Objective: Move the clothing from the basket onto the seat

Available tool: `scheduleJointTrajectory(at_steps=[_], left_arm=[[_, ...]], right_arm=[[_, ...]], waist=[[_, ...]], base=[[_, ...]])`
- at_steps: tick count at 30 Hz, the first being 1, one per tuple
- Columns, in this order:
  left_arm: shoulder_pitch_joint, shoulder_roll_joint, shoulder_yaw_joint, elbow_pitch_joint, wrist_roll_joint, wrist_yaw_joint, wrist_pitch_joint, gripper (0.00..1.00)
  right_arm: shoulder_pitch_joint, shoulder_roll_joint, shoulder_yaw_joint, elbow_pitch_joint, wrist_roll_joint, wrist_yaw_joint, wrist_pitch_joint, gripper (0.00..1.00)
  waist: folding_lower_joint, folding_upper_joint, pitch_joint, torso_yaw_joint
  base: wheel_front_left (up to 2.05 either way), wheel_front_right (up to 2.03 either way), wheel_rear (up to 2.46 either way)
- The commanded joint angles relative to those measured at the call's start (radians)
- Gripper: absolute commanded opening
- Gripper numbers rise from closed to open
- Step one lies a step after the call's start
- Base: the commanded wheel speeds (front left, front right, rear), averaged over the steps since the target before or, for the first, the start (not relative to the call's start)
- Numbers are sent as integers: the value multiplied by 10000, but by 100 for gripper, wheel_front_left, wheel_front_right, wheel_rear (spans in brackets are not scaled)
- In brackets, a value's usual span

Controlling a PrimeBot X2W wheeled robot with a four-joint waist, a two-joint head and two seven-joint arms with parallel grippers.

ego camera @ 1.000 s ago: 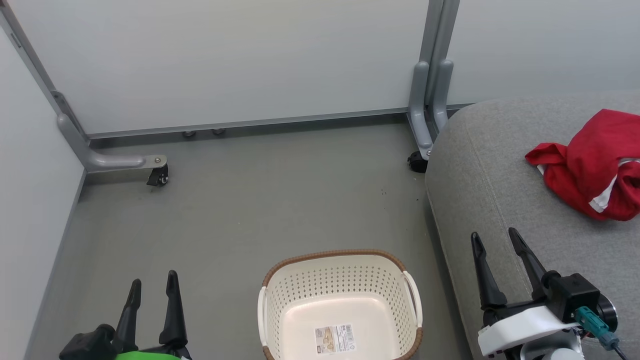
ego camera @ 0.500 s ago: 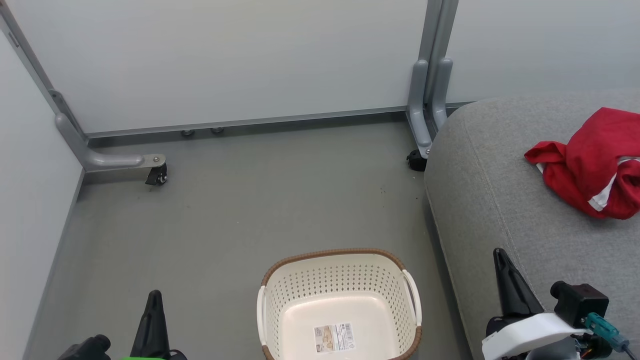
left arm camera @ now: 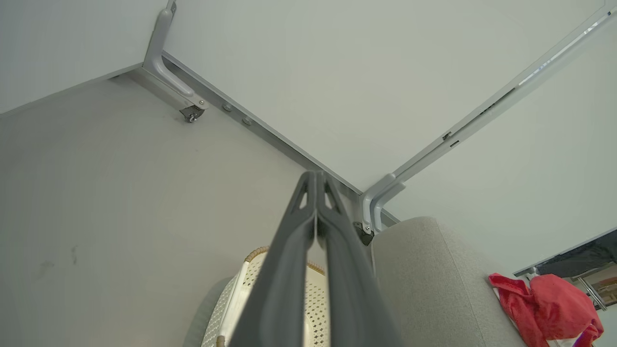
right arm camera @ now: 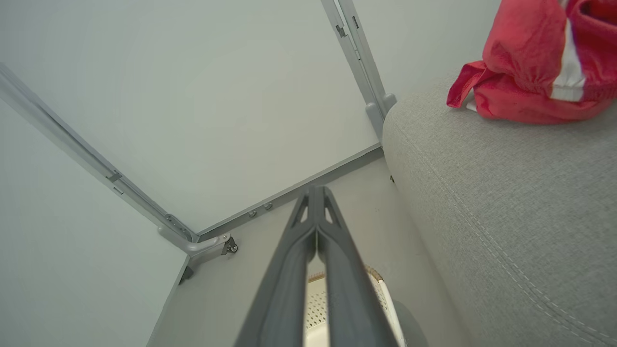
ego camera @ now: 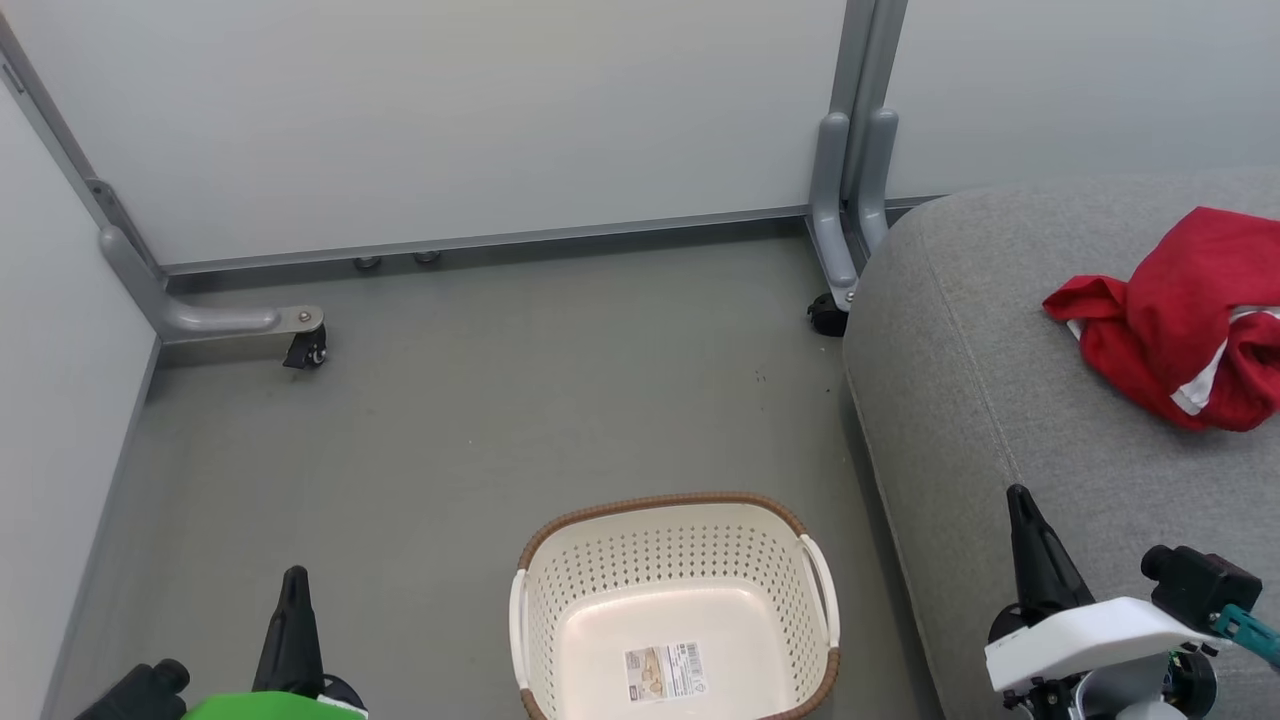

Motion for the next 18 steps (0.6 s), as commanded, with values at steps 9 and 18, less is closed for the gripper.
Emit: scheduleJointTrajectory(at_steps=[9,18], left_arm=[[-529,85,148,-164,-1323,-9,384,0],[-711,98,250,-166,-2301,-12,704,0]], right_arm=[[-481,-27,-208,-14,1620,-4,385,0],[-638,-18,-348,77,2871,-6,712,0]], waist=[[0,0,52,-64],[0,0,101,-125]], base=[[0,0,0],[0,0,0]])
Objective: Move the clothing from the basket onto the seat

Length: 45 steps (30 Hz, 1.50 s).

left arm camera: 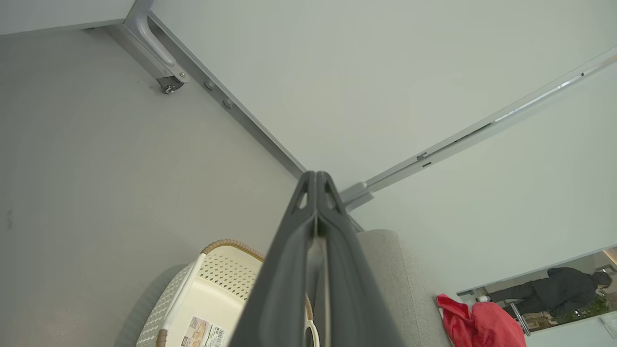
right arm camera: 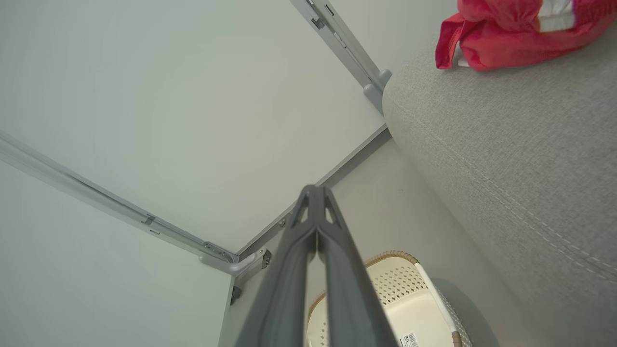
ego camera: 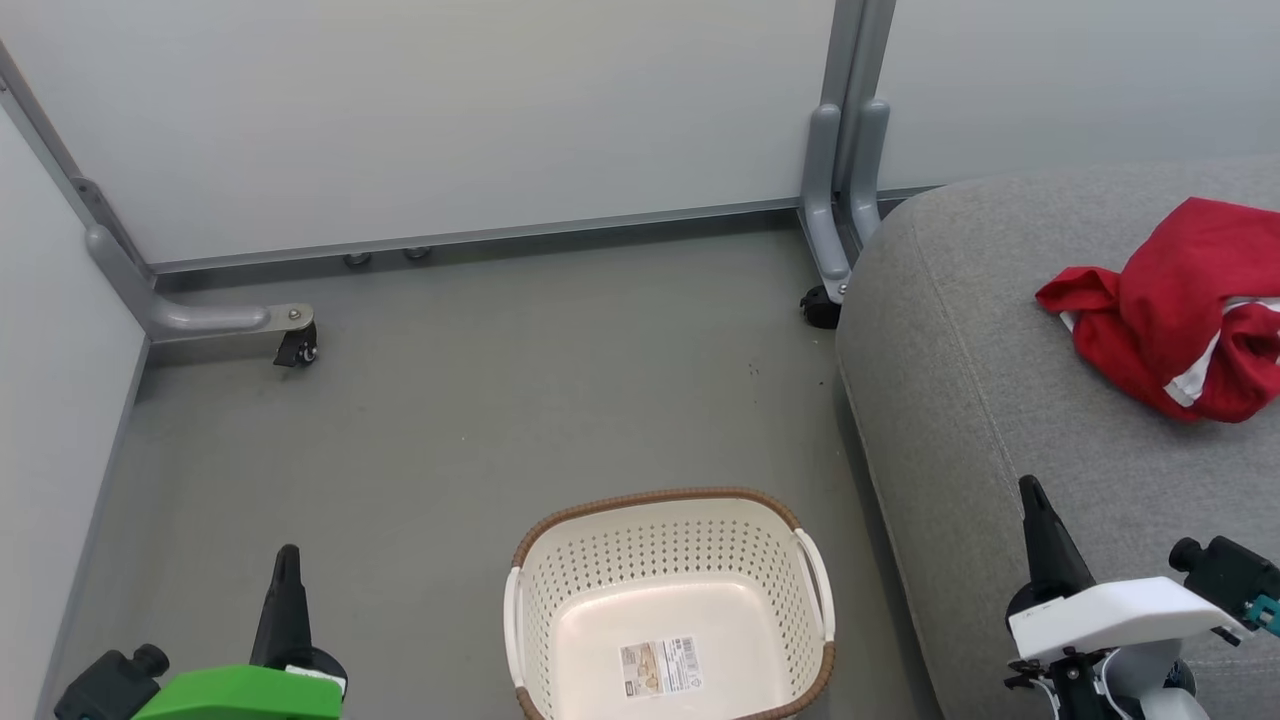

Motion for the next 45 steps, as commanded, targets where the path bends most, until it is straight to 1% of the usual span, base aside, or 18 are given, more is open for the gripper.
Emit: scheduleJointTrajectory(at_steps=[1,22,45], left_arm=[[-323,89,88,-146,-259,-12,81,0],[-692,105,284,-144,-2217,-18,723,0],[-1005,112,475,-134,-3949,-24,1307,0]], right_arm=[[-319,-36,-66,-74,352,-3,103,0],[-626,-10,-351,107,2818,-3,746,0],[-891,17,-614,276,5027,-3,1331,0]], waist=[[0,0,9,-10],[0,0,122,-152],[0,0,246,-306]], base=[[0,0,0],[0,0,0],[0,0,0]])
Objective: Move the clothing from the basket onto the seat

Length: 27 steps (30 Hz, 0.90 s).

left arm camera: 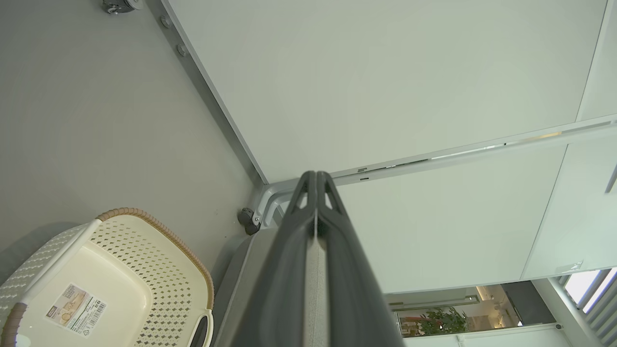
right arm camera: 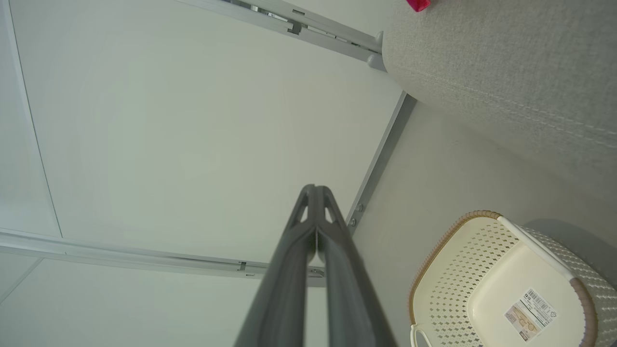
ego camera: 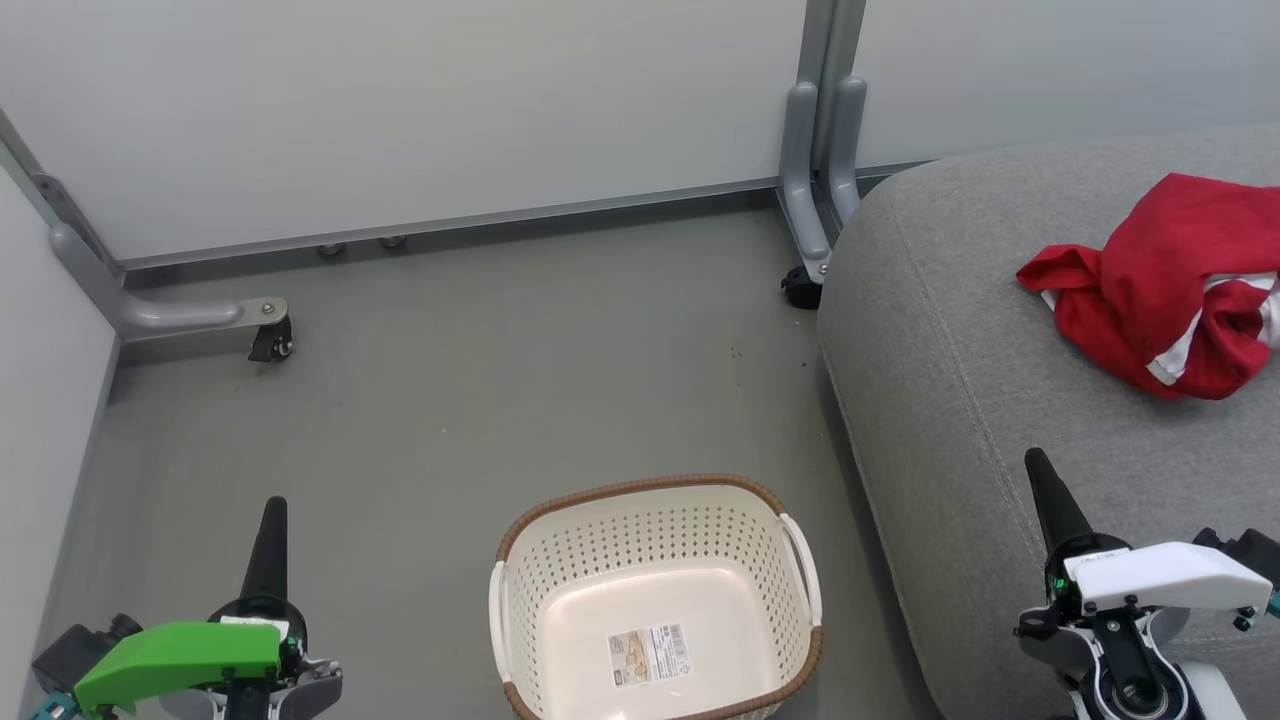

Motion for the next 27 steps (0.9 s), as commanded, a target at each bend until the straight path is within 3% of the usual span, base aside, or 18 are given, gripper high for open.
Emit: scheduleJointTrajectory(at_steps=[1,27], left_arm=[[-254,92,49,-80,-216,-24,53,0],[-562,88,248,-65,-1840,-32,622,0]], right_arm=[[-210,-30,-45,-21,253,6,60,0],[-466,5,-298,151,2342,4,633,0]], waist=[[0,0,9,-10],[0,0,154,-191]], base=[[0,0,0],[0,0,0]])
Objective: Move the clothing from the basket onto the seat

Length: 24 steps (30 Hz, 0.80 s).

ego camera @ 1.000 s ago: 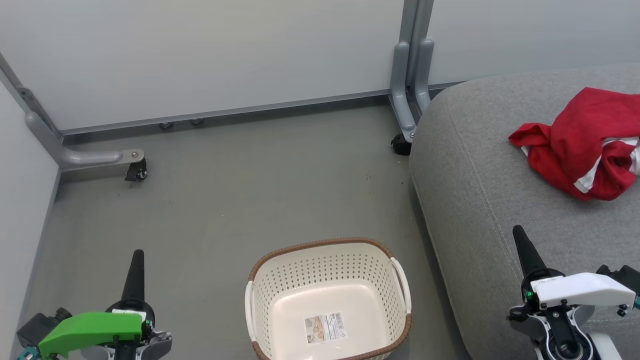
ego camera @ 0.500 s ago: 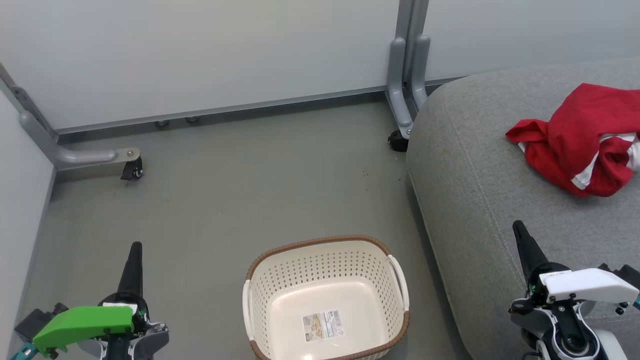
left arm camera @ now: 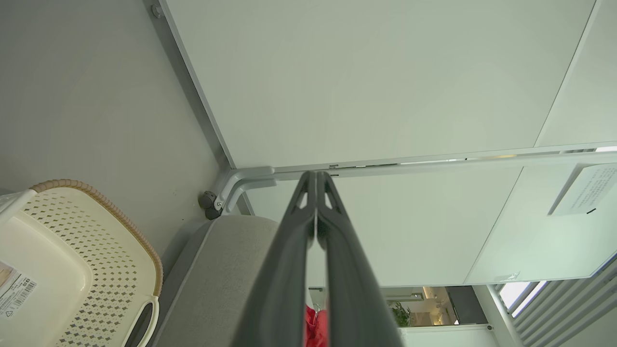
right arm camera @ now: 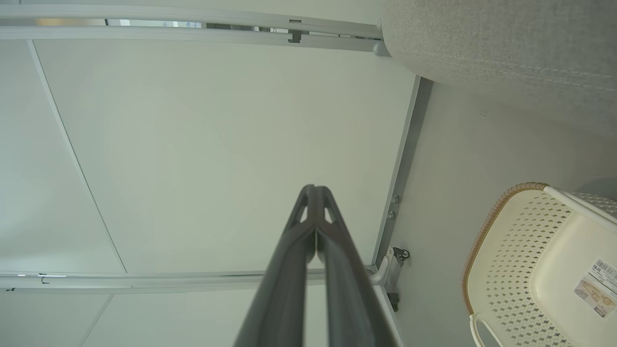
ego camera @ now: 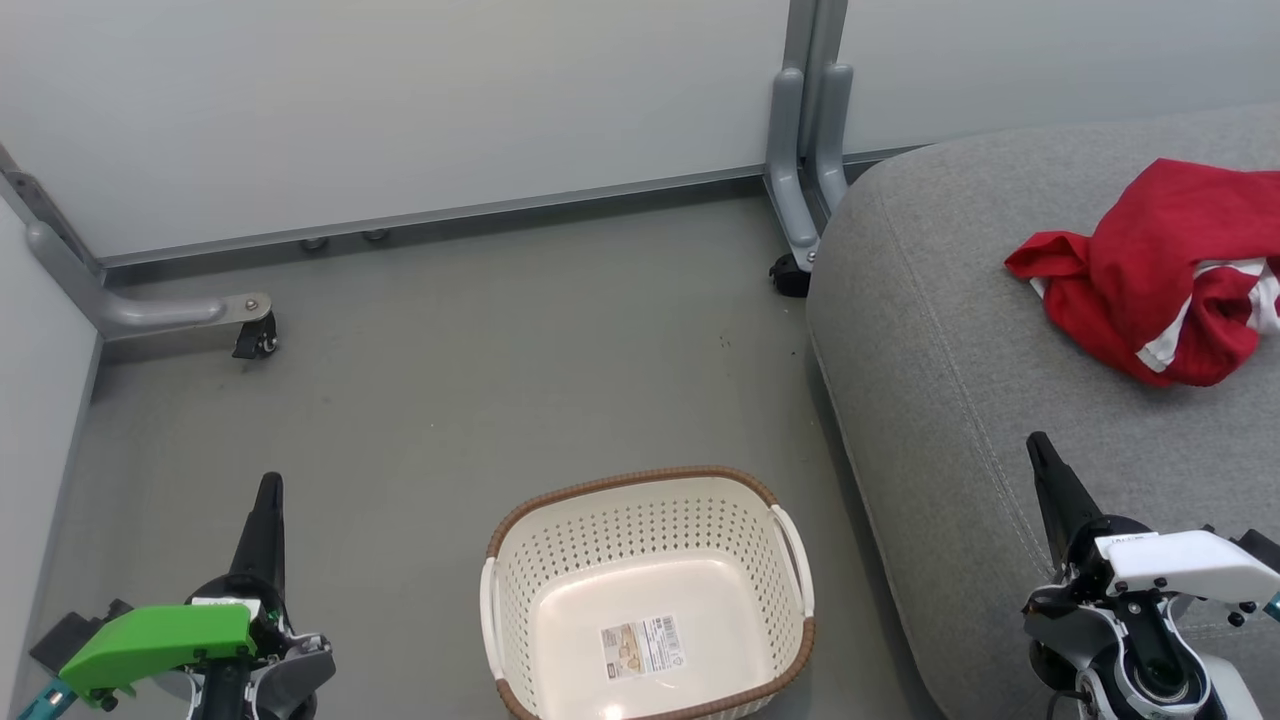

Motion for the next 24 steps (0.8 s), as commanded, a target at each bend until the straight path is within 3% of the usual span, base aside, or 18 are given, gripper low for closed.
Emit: scheduleJointTrajectory(at_steps=[1,12,24], left_arm=[[-238,80,69,-43,-164,-32,76,0],[-322,77,134,-30,-727,-35,264,0],[-296,66,139,-27,-685,-35,264,0]], right_arm=[[-167,-14,-41,24,226,4,92,0],[-230,0,-127,84,947,4,287,0],[-216,5,-131,80,916,4,279,0]], waist=[[0,0,10,-12],[0,0,69,-85],[0,0,69,-86]], base=[[0,0,0],[0,0,0],[0,0,0]])
